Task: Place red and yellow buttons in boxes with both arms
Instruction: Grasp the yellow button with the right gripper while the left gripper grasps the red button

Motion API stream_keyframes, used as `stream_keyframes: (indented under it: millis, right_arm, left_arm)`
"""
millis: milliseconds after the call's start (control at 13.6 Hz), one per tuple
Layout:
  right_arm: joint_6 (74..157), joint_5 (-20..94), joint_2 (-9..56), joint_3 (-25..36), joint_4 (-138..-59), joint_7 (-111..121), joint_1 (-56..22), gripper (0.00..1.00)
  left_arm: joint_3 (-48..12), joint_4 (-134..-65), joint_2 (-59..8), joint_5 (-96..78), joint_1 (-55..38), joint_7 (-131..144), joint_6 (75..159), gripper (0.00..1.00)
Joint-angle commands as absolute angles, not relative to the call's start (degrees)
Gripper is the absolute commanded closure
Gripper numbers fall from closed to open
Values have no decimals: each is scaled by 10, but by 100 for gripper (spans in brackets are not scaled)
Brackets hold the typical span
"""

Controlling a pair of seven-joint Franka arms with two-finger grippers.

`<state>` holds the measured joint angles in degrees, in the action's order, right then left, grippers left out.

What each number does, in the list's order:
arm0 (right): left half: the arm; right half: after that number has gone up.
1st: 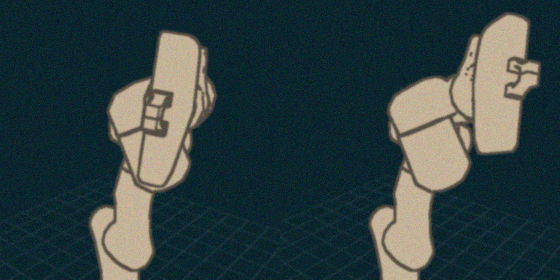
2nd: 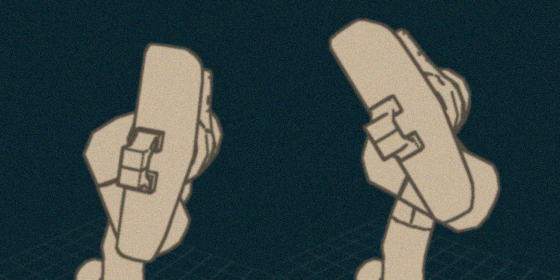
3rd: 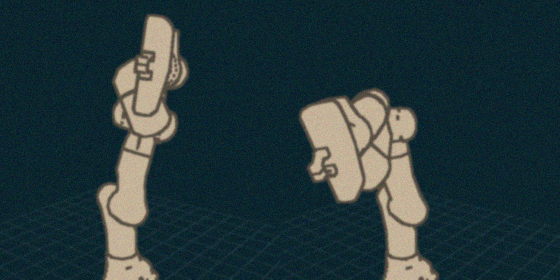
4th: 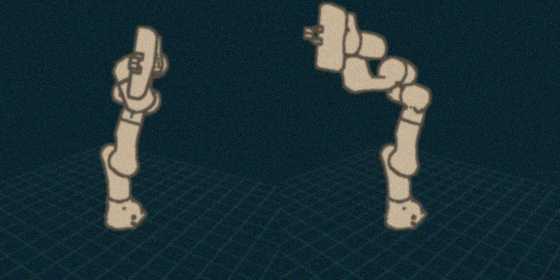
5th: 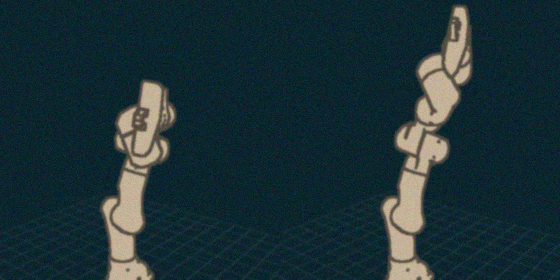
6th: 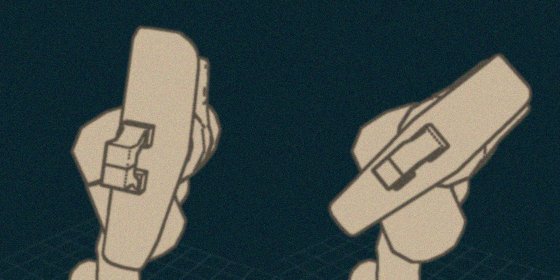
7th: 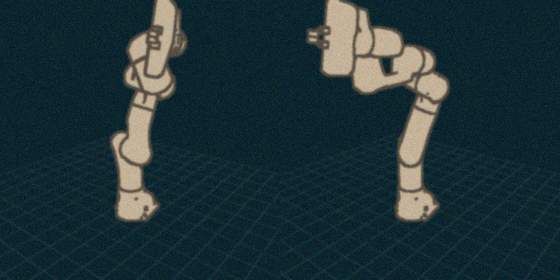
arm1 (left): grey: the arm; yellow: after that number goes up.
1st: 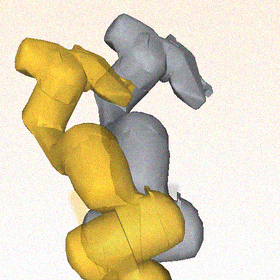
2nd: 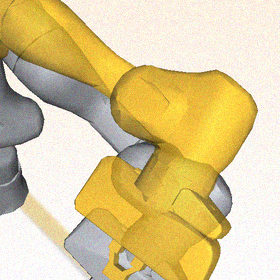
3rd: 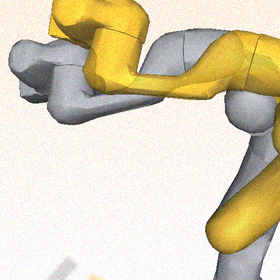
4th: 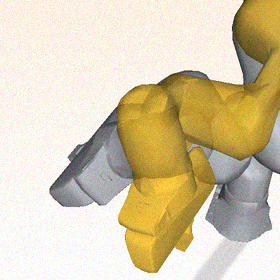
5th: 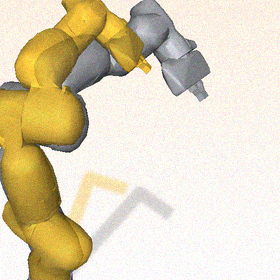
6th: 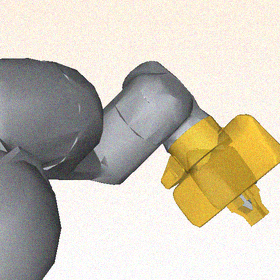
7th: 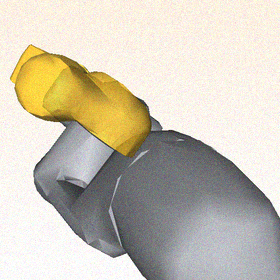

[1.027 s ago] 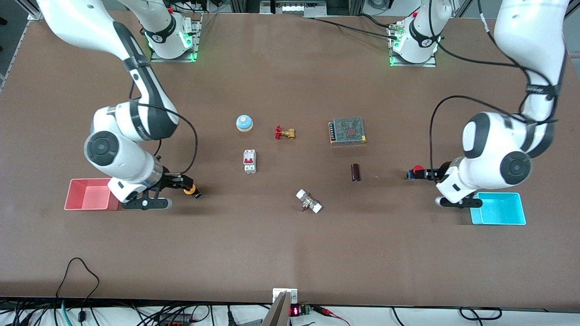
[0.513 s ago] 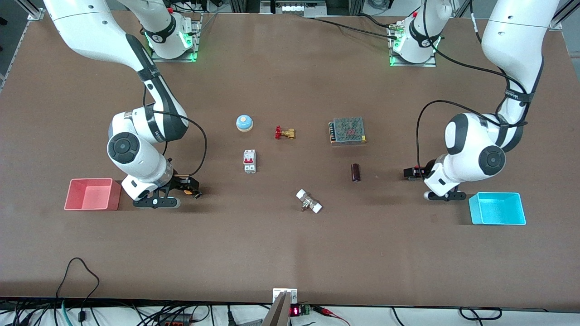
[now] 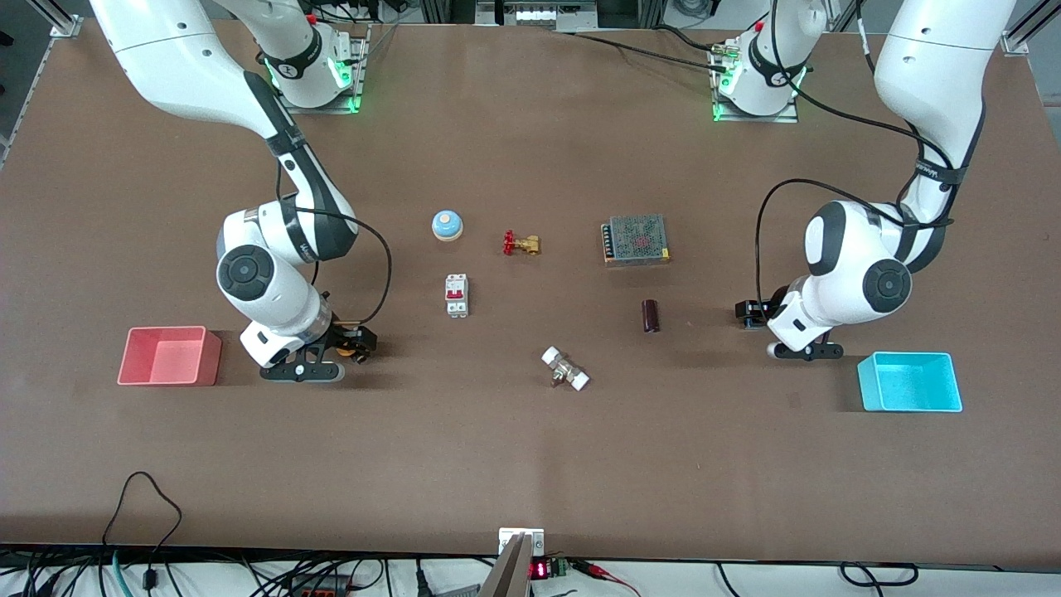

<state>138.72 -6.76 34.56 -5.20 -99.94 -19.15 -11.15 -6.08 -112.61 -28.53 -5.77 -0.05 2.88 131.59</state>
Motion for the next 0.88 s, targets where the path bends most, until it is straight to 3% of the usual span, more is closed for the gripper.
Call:
stream_keyframes:
  millis: [0, 220, 440, 513, 660, 807]
  right_arm:
    - [1396, -85, 348, -52, -1003, -185, -113, 0]
    - [1397, -100, 353, -52, -1002, -179, -112, 0]
    - [1398, -100, 355, -54, -1001, -178, -112, 0]
    - [1398, -100, 356, -60, -1002, -178, -112, 6]
    - [1397, -100, 359, -61, -1003, -178, -112, 6]
    - [1397, -100, 359, -63, -1003, -178, -111, 19]
  left_arm:
    - [-55, -1144, -260, -70, -10, 20, 1313, 79]
    - [-53, -1147, -243, -69, -9, 18, 1307, 89]
    - [-21, -1139, -197, -65, -3, -16, 1274, 93]
    - [6, -1126, -189, -54, -1, -30, 1271, 93]
    - [27, -1094, -188, -18, 31, -64, 1259, 93]
    - [27, -1065, -197, 3, 72, -102, 1256, 93]
